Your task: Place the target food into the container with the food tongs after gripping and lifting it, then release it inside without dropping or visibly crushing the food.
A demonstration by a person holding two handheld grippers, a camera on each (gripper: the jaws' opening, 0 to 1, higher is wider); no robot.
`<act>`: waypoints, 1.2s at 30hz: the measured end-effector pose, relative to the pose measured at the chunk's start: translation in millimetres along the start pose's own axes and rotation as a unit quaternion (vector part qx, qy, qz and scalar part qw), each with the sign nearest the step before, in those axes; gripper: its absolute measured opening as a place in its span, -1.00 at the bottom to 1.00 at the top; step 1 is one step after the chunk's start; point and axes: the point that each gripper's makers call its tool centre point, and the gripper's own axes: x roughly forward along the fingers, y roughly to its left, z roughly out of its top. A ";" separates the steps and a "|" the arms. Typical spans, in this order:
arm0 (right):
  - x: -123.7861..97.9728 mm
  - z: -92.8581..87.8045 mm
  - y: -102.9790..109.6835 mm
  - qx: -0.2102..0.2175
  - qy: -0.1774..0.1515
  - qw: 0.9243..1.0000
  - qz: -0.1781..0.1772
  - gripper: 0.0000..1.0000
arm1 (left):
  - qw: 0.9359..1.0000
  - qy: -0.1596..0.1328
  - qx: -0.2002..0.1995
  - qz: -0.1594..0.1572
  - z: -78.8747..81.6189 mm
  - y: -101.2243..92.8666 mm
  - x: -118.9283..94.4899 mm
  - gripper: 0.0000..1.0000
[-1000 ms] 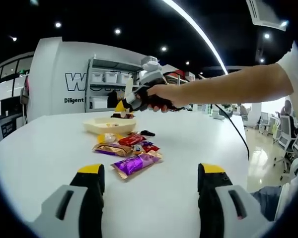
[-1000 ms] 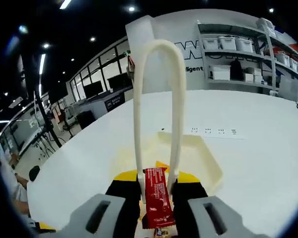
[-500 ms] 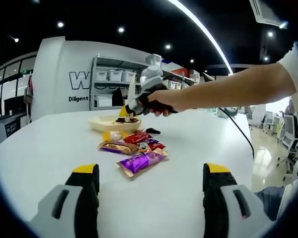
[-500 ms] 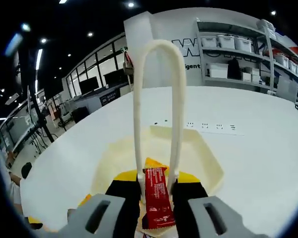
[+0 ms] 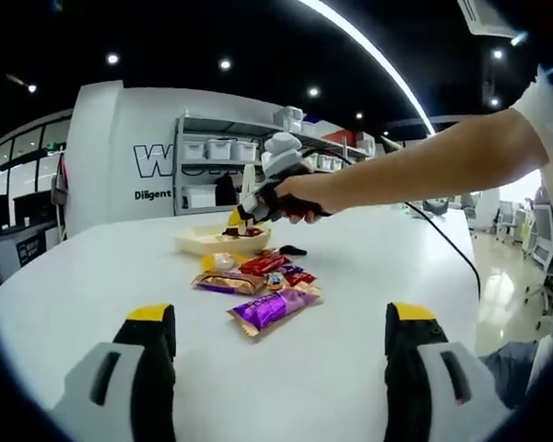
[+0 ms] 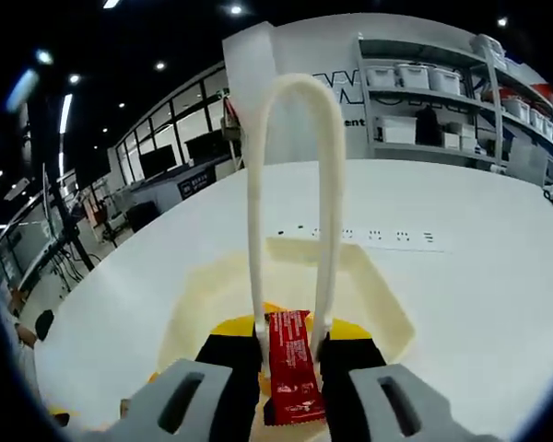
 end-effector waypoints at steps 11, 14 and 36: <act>3.8 -4.5 -6.9 0.022 0.000 1.000 -0.005 -0.62 | 1.000 0.004 -0.007 -0.005 -1.6 -0.4 1.0 0.82; 4.5 -3.1 -9.5 0.017 -0.003 1.000 -0.011 -0.62 | 1.000 0.004 -0.008 -0.006 -1.8 0.1 0.8 0.82; 1.4 -4.4 -15.4 0.039 -0.009 0.999 -0.009 -0.60 | 1.000 0.010 -0.012 -0.010 -2.9 -1.4 1.8 0.81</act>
